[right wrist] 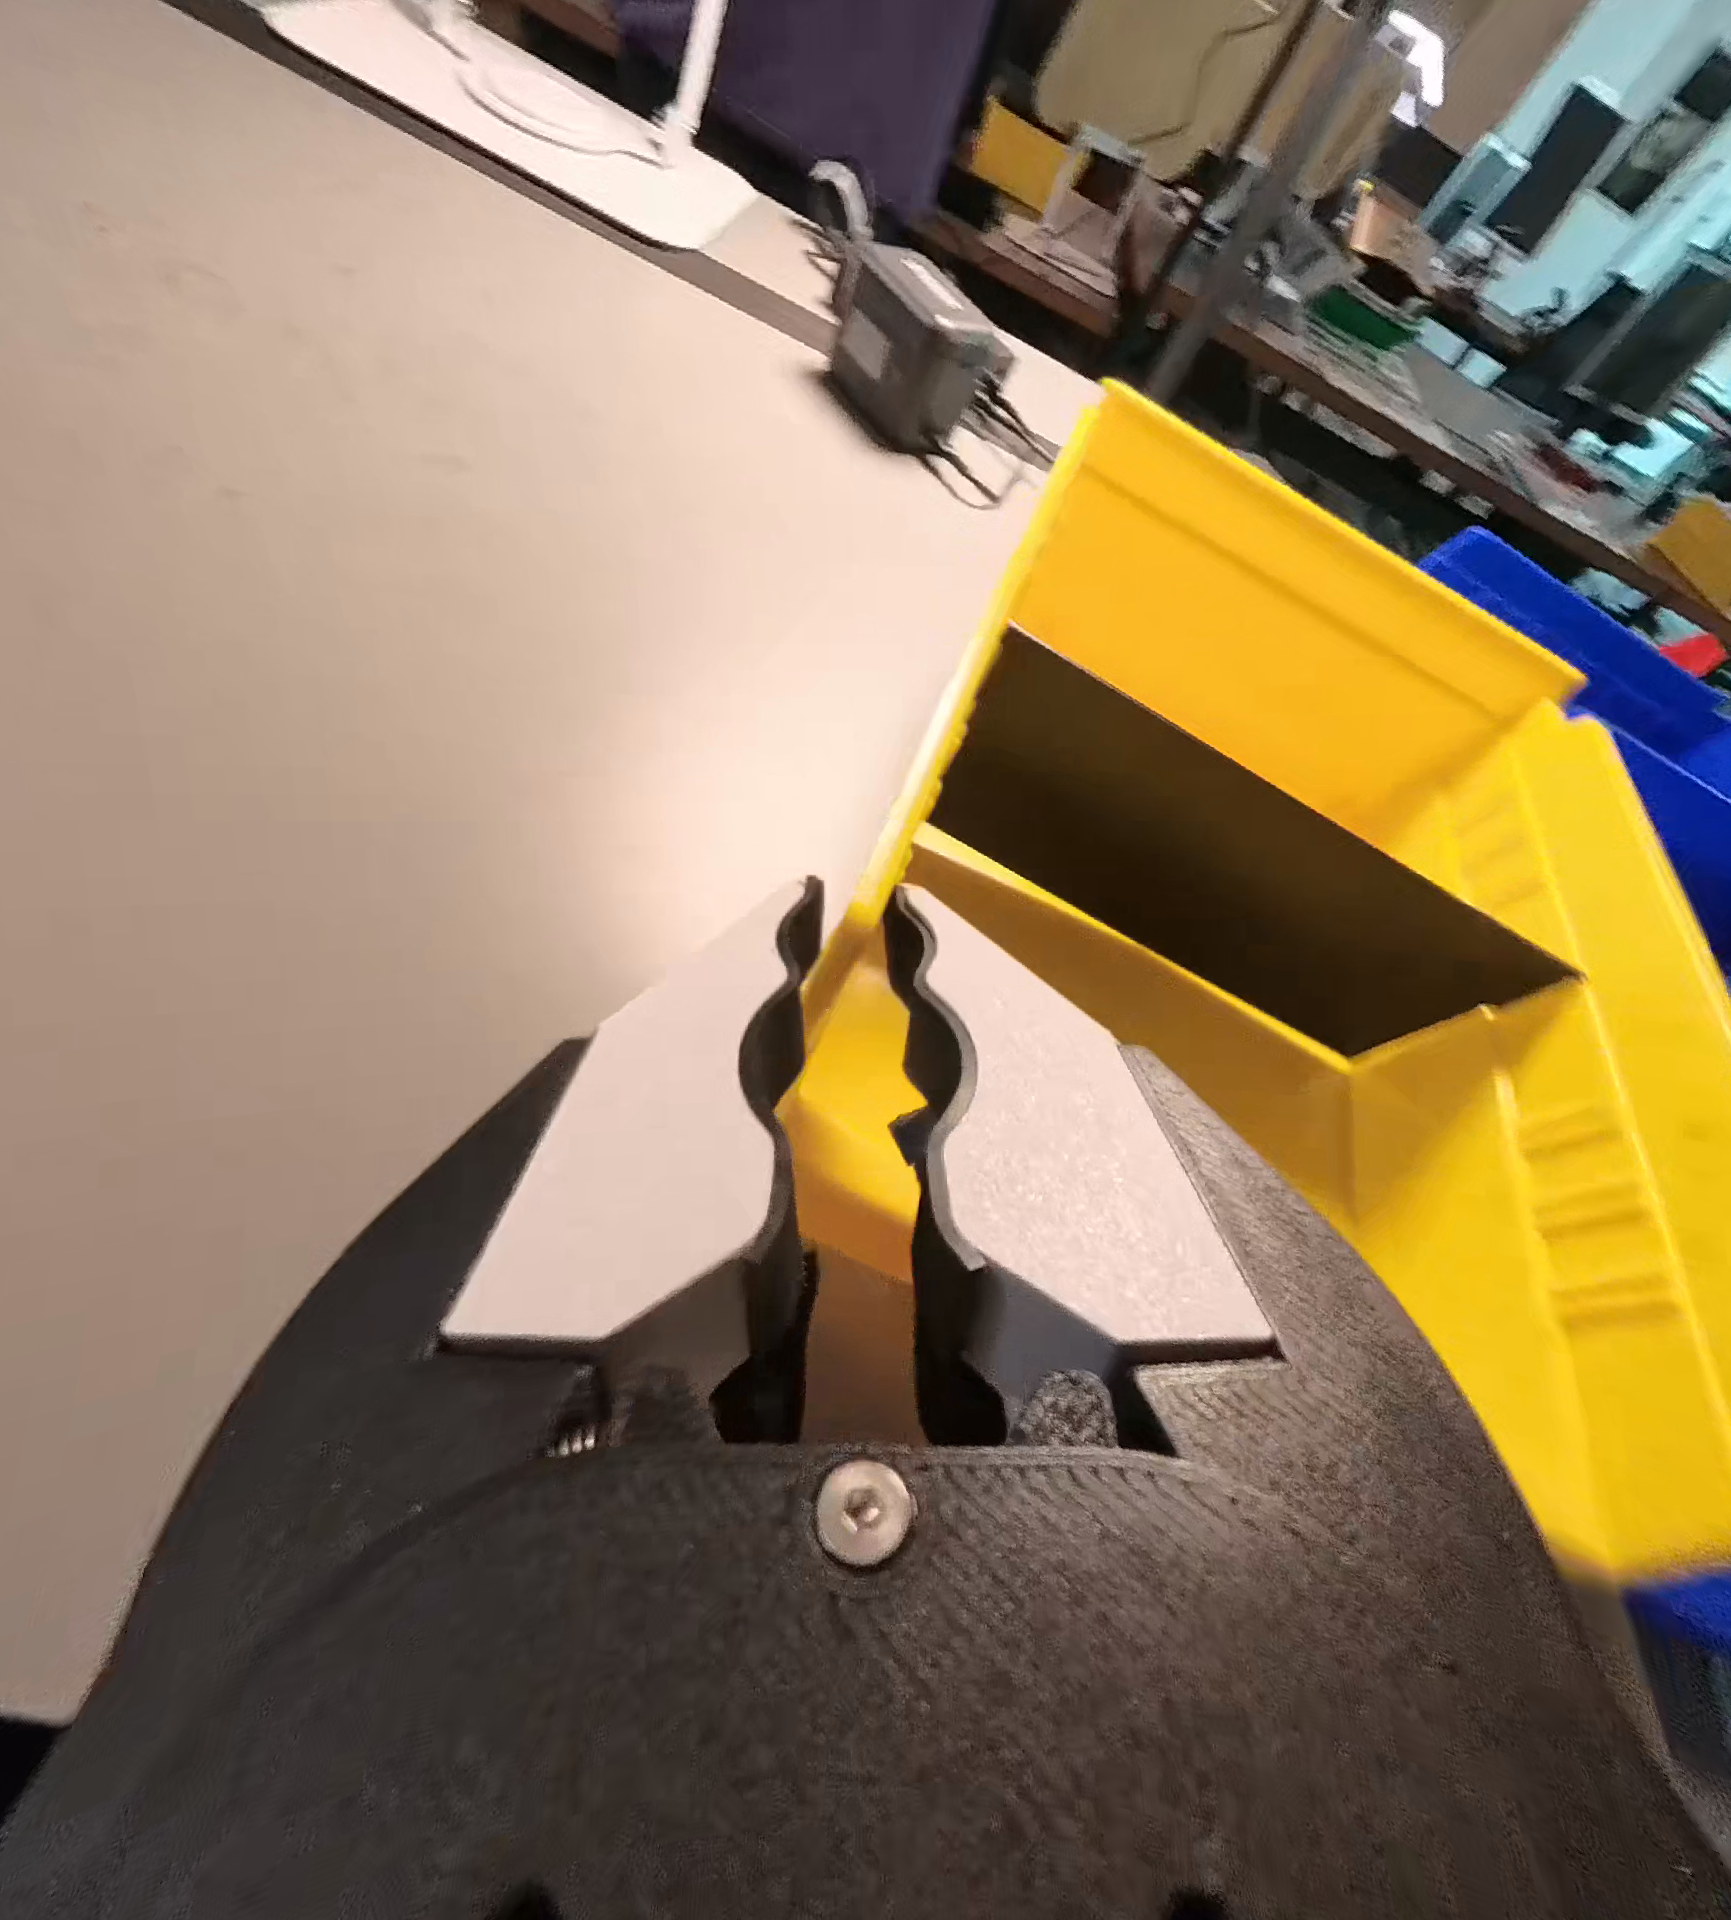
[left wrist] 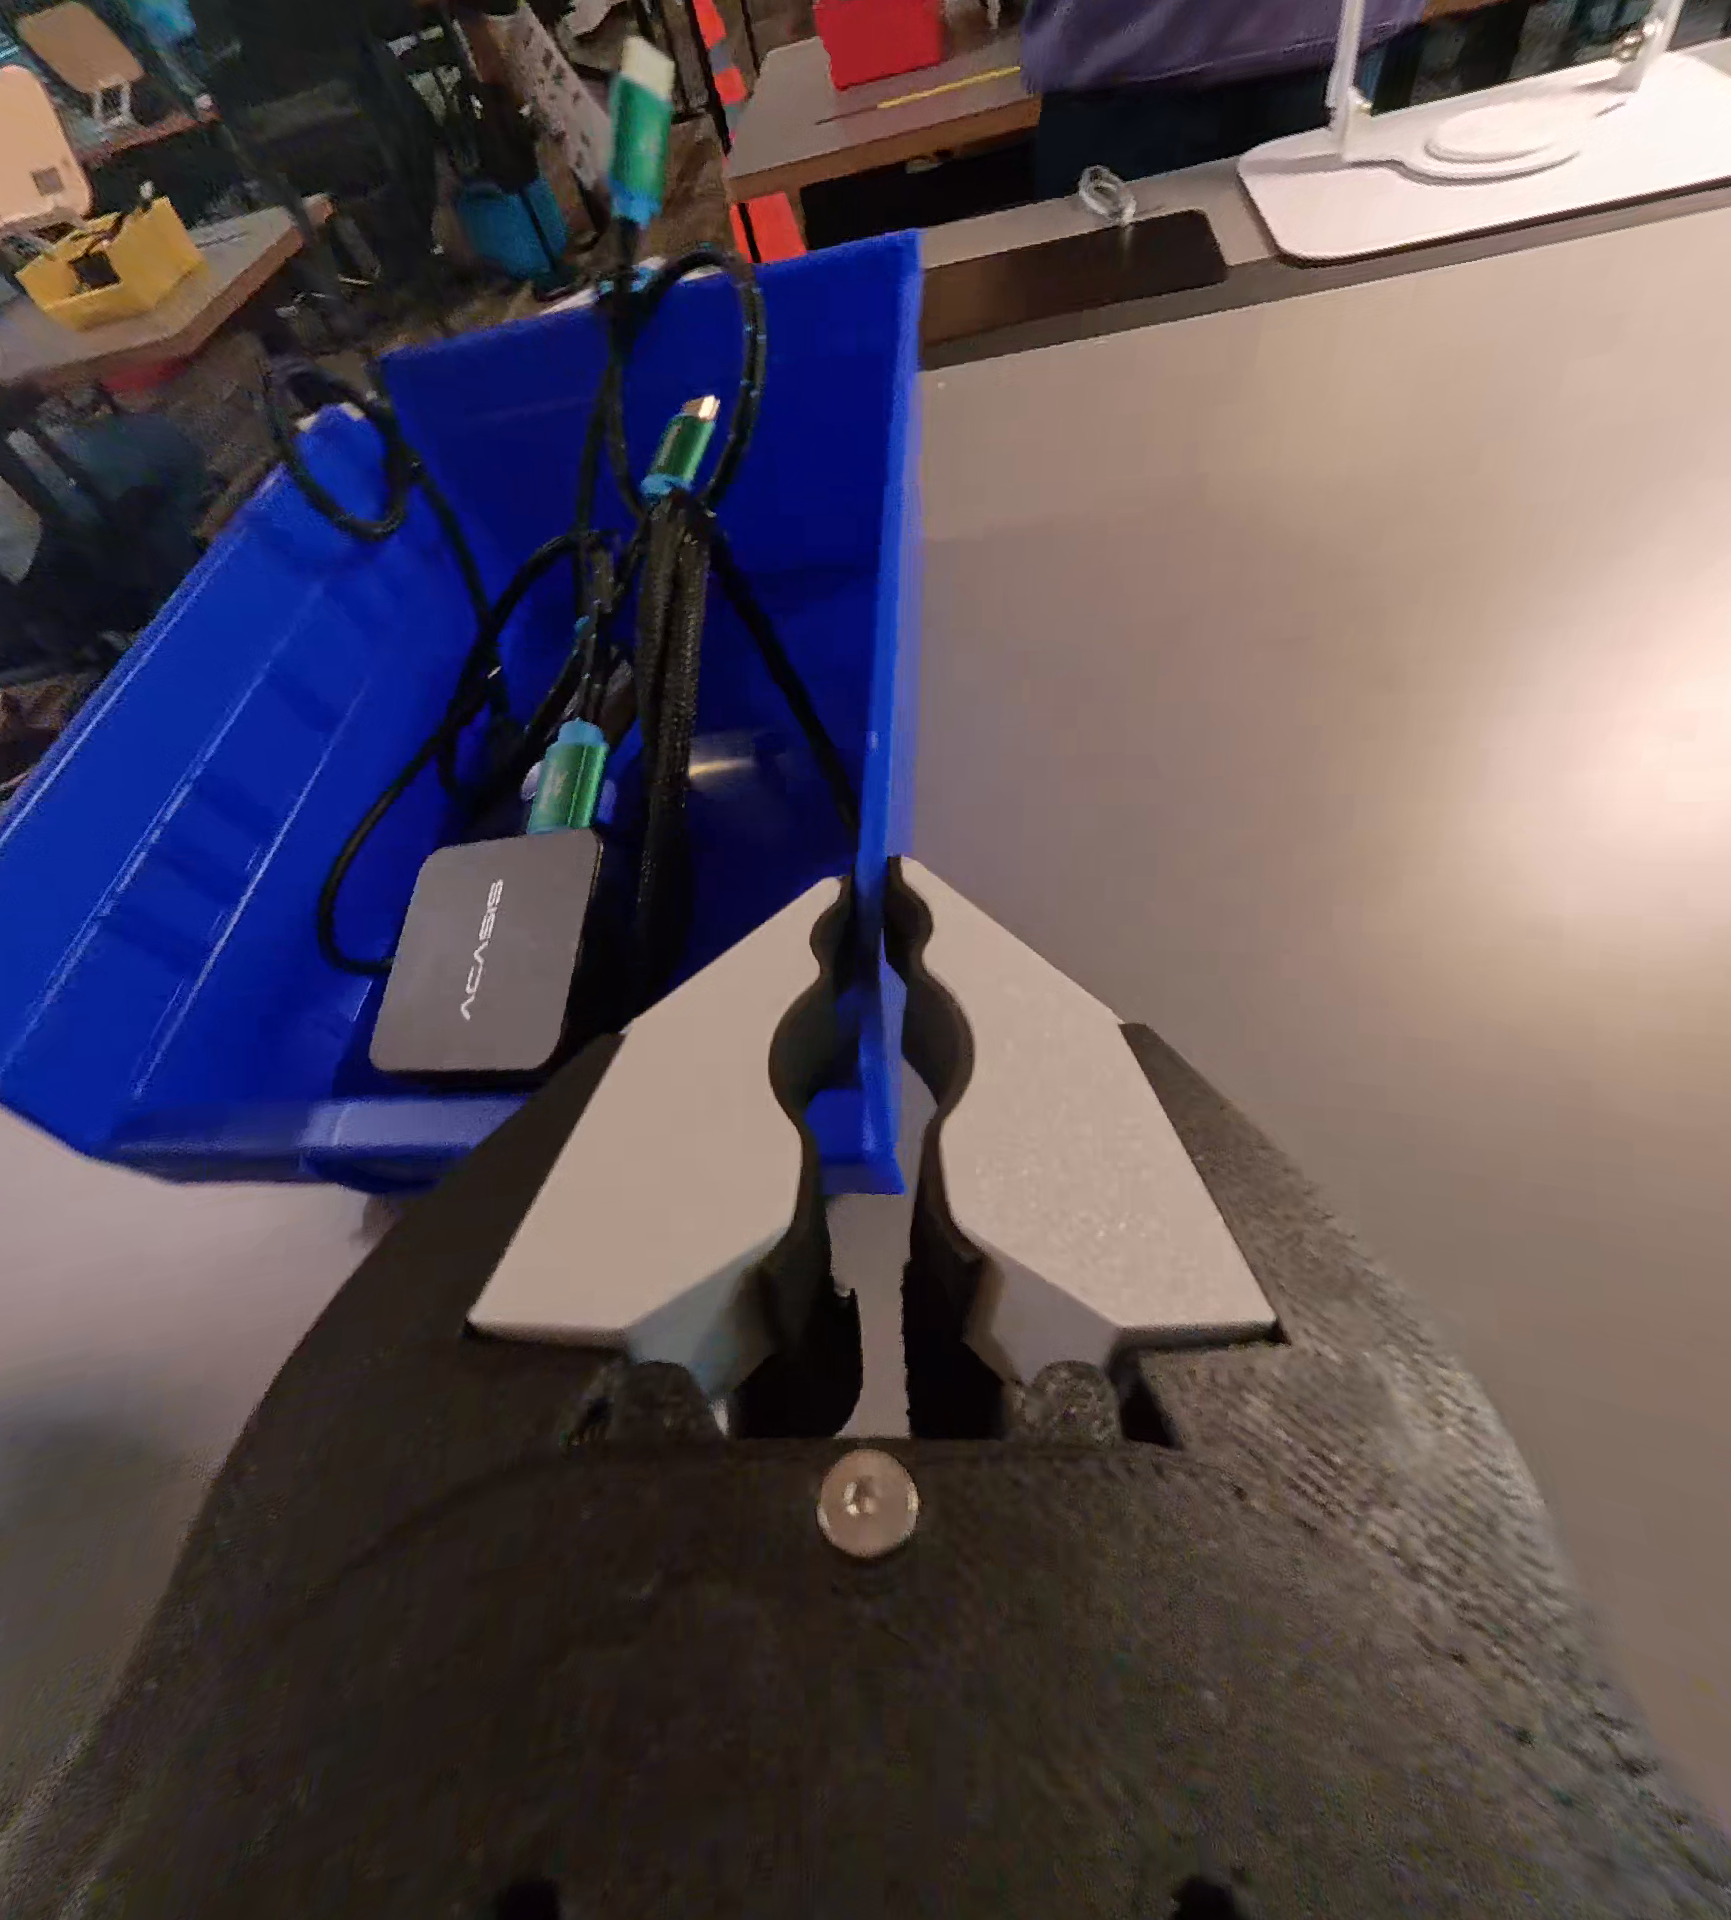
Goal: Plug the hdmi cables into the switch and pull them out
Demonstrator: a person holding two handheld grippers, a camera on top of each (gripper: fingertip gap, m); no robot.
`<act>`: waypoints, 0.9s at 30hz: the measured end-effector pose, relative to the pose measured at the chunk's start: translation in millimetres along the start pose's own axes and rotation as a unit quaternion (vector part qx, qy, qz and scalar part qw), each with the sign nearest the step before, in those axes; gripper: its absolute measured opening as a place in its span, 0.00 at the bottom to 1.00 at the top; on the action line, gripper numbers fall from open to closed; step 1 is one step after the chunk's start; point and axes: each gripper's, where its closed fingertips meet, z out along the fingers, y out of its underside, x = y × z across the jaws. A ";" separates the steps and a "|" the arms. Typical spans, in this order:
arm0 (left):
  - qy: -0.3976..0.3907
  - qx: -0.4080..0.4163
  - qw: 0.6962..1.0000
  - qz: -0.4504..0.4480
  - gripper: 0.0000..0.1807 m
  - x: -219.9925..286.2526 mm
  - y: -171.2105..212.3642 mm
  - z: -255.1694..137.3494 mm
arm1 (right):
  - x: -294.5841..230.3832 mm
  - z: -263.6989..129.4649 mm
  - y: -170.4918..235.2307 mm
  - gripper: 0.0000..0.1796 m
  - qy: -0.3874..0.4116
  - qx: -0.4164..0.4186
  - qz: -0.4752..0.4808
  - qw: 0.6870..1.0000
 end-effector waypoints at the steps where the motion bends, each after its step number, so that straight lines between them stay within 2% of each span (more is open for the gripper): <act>1: -0.006 0.002 1.000 -0.003 0.03 -6.9 3.2 -4.0 | 9.6 -0.5 4.5 0.04 0.023 -0.008 0.004 1.000; 3: -0.016 0.005 1.000 -0.008 0.03 -19.5 8.7 -10.9 | 25.9 0.0 12.3 0.02 0.048 -0.020 0.021 0.998; 8: -0.015 0.010 1.000 -0.006 0.04 -39.6 13.8 -16.5 | 45.7 12.7 15.4 0.02 0.040 -0.013 0.033 0.999; 14: -0.008 0.005 1.000 -0.008 0.04 -58.9 16.7 -12.2 | 53.5 36.7 8.5 0.03 -0.013 0.009 -0.005 1.000; 19: -0.013 0.000 1.000 -0.018 0.05 -73.2 23.8 -18.1 | 48.0 37.5 6.3 0.02 -0.048 0.008 0.020 0.999; 27: 0.003 0.005 1.000 -0.009 0.04 -85.7 21.5 -6.3 | 59.0 52.8 4.1 0.01 -0.011 0.006 0.061 0.998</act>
